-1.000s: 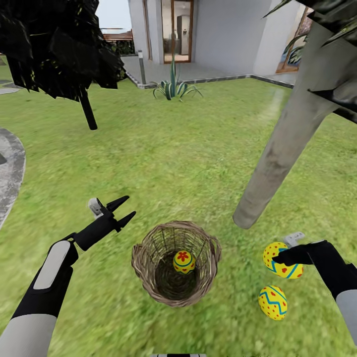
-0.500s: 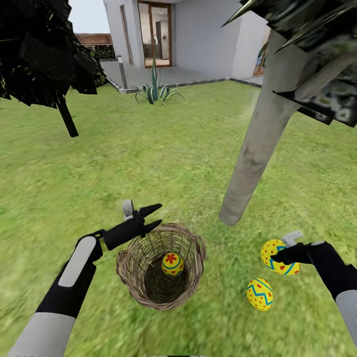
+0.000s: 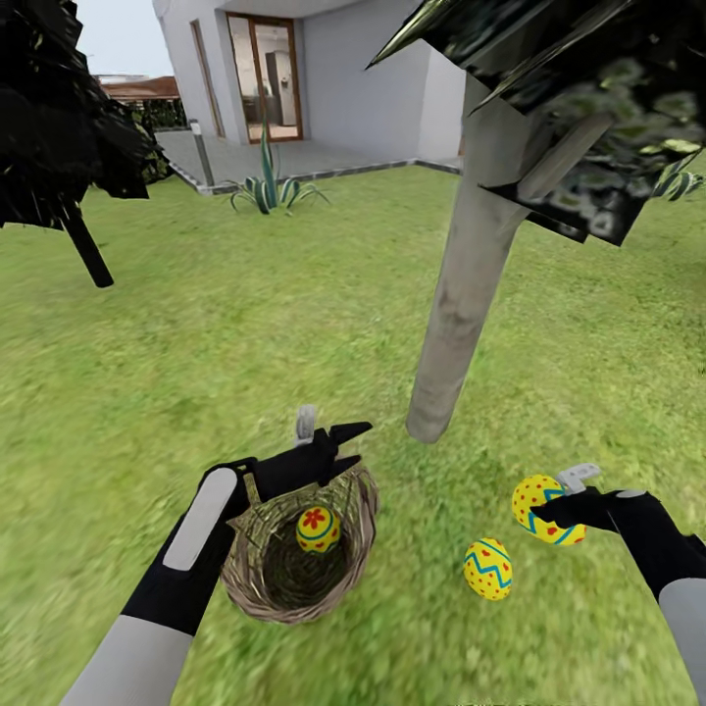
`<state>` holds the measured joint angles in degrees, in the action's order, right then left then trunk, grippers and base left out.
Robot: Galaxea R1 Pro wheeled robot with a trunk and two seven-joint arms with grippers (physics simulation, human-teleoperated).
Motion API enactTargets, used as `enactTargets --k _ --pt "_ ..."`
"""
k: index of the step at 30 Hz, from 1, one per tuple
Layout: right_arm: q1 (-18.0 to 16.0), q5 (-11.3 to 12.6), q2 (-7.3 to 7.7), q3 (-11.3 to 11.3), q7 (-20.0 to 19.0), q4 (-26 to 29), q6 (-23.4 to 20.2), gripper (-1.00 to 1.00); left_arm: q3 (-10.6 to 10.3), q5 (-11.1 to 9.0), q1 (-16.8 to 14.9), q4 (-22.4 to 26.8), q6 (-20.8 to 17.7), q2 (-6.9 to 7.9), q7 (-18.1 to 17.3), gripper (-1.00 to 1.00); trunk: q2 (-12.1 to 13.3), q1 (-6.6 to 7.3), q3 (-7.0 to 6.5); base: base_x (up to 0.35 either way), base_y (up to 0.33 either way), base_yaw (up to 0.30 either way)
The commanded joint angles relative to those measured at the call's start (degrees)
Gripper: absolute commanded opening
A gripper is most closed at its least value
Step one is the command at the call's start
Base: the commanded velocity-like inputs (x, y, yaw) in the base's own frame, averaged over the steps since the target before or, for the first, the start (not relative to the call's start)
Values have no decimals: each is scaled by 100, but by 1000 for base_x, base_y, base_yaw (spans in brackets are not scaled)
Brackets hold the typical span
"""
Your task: Take the three Easter eggs out of the wicker basket on the lawn in the garden, then place them on the lawn next to a single tree (choose any tree) so that all three eggs are next to the same tree and none are left in the basket.
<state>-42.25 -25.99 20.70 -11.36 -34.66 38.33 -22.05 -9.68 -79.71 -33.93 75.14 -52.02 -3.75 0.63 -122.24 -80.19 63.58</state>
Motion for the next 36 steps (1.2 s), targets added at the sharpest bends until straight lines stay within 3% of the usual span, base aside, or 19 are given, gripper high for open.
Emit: enactTargets --k 1,9,12,22,25,28,34,36 --pt "-2 -48 -4 -31 -43 5 -9 -100 2 -10 0 1 -19 -2 7 100 -2 1 0 0 0 -144" --pt "-2 -22 -26 -42 44 -291 227 -100 -7 -18 0 4 -25 7 -9 100 -2 1 -2 0 0 -10" --pt "-2 -26 -192 -90 170 -418 323 -100 -8 -19 0 1 -12 6 -11 100 -2 1 -7 0 -36 -82" --pt "-2 -38 -321 -103 295 -536 353 -100 -8 -19 0 1 -1 -2 -19 100 -2 1 -53 10 -173 -174" --pt "-2 -41 -366 -96 366 -672 682 -100 -27 -19 1 1 -1 -2 -26 100 -2 1 -53 117 -326 -4" --pt "-2 -100 -664 -79 948 -728 743 -100 -176 -19 2 3 6 -3 -27 100 -2 1 -53 101 -133 0" --pt "-25 -112 -852 -51 1288 -1152 746 -100 -183 -19 2 3 5 -3 -28 100 -2 1 -53 4 -5 0" --pt "-35 -118 -1012 -51 1589 -1396 757 -100 -183 -19 2 2 1 -3 -25 100 -2 1 -53 0 0 0"
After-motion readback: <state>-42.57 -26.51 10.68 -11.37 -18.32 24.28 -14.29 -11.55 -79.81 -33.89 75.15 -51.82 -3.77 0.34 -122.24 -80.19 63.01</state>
